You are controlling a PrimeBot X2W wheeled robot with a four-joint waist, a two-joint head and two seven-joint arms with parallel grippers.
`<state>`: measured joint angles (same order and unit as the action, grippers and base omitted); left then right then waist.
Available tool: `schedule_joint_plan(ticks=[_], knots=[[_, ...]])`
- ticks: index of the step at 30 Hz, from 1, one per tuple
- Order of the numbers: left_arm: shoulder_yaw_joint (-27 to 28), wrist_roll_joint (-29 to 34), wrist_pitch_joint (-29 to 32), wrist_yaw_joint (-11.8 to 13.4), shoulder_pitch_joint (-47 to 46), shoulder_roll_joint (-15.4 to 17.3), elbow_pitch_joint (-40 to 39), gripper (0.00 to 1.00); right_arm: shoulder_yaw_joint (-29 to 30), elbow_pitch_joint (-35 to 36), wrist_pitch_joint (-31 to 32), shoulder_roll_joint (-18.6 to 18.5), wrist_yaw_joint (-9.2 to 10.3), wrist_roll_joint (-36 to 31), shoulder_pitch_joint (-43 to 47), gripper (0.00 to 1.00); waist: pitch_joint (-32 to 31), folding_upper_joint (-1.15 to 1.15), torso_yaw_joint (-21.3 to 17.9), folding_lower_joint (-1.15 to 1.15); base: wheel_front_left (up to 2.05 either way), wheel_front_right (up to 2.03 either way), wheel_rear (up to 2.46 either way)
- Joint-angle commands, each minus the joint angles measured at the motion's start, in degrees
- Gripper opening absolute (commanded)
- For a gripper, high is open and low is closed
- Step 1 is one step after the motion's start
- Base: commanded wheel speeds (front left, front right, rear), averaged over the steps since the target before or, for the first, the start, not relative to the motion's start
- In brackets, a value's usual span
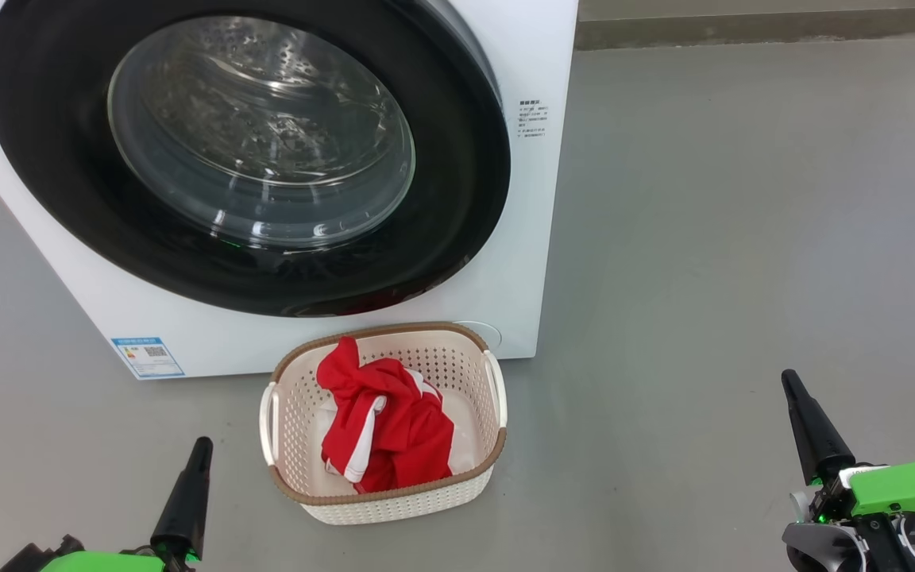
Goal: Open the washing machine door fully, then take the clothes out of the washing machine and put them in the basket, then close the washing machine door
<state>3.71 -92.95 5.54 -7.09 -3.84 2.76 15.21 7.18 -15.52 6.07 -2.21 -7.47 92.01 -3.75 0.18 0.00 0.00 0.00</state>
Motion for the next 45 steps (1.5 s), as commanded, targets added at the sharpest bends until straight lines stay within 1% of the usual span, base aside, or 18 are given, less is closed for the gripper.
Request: schedule_joint_plan(ticks=[1, 45], knots=[[2.10, 0.20, 0.38, -0.40, -2.28, 0.65, -1.19, 0.00, -0.84, 1.51, 0.27, -0.83, -0.02, 0.31, -2.41, 0.00, 0.00, 0.00, 0.00, 0.00, 0.00, 0.00, 0.00], [2.47, 0.50, 0.67, -0.40, -2.31, 0.40, -1.18, 0.00, -0.72, 1.50, 0.37, -0.75, -0.02, 0.20, -2.42, 0.00, 0.00, 0.00, 0.00, 0.00, 0.00, 0.00, 0.00]])
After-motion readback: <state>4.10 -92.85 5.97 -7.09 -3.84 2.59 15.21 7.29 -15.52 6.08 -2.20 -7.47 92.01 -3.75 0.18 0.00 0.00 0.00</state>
